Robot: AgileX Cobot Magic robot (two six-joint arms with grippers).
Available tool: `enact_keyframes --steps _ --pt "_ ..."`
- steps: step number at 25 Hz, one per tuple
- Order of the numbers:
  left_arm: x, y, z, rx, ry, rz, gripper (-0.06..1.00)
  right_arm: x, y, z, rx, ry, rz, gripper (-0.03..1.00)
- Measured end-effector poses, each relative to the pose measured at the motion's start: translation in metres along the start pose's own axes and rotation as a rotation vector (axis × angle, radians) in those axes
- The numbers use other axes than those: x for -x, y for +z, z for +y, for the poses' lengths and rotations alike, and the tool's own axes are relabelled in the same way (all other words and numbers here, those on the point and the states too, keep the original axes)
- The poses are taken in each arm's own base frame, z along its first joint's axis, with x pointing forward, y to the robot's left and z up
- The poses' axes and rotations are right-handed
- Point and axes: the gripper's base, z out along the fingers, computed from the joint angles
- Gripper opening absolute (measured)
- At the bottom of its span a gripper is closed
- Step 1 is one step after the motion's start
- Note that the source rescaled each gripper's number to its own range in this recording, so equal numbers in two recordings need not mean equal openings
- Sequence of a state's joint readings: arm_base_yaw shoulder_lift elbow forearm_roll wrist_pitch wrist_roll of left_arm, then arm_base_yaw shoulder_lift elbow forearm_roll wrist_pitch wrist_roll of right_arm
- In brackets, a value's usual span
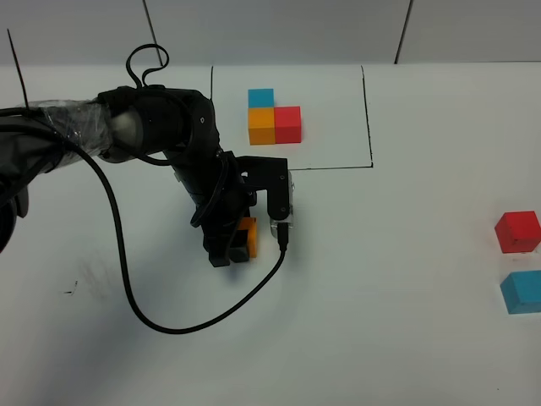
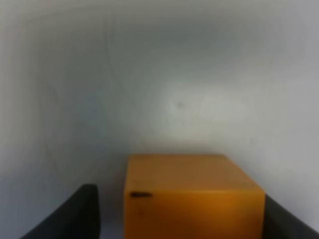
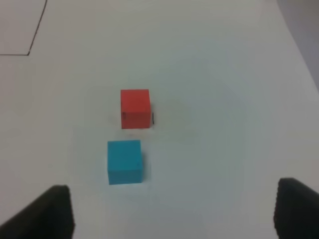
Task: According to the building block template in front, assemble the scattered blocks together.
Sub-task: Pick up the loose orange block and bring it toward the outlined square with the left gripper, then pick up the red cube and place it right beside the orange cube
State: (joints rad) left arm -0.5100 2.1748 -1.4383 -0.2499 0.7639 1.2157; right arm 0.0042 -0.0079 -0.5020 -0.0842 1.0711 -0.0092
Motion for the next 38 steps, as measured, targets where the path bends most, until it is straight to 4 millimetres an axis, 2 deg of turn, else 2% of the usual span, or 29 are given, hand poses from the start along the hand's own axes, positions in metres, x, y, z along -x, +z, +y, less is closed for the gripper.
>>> enact_keyframes --steps 16,27,35,38 --pt "0.001 -0.004 0.0 0.01 0.0 -0.005 0.78 0.0 0.0 0.0 0.0 0.0 0.0 0.8" --pt "0.008 -0.04 0.002 0.088 0.028 -0.036 0.78 0.0 0.0 0.0 0.0 0.0 0.0 0.8" --pt "0.016 -0.085 0.0 0.174 0.045 -0.087 0.79 0.0 0.0 0.0 0.0 0.0 0.0 0.8" --pt "0.017 -0.095 -0.003 0.179 0.049 -0.094 0.76 0.0 0.0 0.0 0.0 0.0 0.0 0.8"
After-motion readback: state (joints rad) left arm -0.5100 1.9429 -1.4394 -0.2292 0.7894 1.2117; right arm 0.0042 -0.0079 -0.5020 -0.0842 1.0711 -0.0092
